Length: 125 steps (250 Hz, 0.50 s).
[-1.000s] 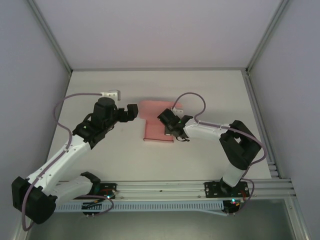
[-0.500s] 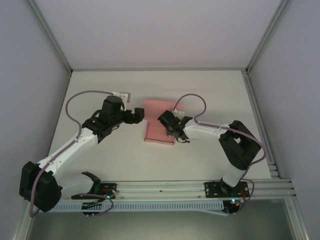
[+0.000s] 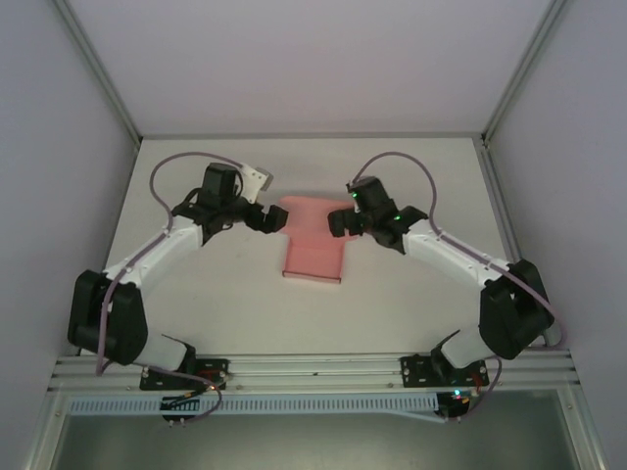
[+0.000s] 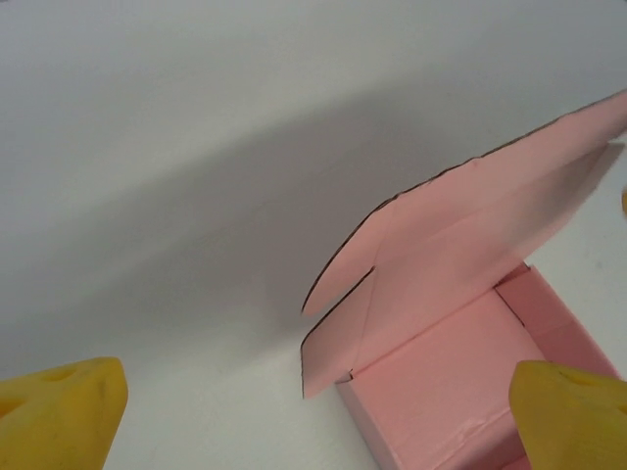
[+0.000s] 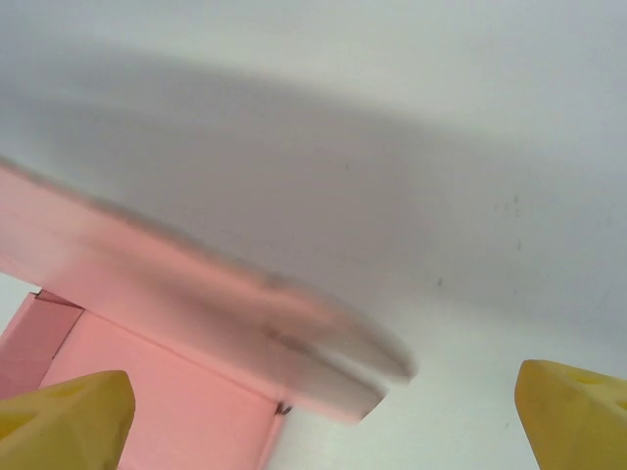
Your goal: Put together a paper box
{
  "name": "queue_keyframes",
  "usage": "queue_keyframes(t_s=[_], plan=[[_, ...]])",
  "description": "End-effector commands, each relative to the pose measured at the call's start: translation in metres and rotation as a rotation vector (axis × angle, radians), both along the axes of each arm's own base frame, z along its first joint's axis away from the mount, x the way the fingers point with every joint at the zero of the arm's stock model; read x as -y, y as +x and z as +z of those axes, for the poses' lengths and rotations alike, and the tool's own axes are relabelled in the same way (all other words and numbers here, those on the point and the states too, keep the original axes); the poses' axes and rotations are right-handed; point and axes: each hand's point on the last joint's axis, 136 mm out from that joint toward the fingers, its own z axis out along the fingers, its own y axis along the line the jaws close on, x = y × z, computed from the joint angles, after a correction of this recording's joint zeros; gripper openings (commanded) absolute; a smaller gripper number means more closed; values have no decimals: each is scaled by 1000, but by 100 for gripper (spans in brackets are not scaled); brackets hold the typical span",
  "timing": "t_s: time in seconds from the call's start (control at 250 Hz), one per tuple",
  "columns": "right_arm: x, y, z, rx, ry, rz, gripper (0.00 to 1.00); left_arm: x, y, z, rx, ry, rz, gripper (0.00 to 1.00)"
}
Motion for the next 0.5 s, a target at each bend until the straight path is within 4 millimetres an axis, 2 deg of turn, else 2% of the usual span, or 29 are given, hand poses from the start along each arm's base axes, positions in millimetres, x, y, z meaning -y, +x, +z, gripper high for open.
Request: queue_keyframes(t_s=[0.0,0.056,0.188,0.371,0.495], plan=[[-27,-1,17,34,62,334,100,18,-6,-3,36,45,-226,99],[-27,-3,14,8,56,401,96,18,-2,-10,15,69,-243,97],[-20,5,6,-46,31,424,91,21,6,-22,-4,104,-287,90],[-17,5,-9,-133,74,490,85,32,4,-31,-32,92,-389,78],[-18,3,-15,-153,77,509,74,33,4,-37,-60,100,-410,62]])
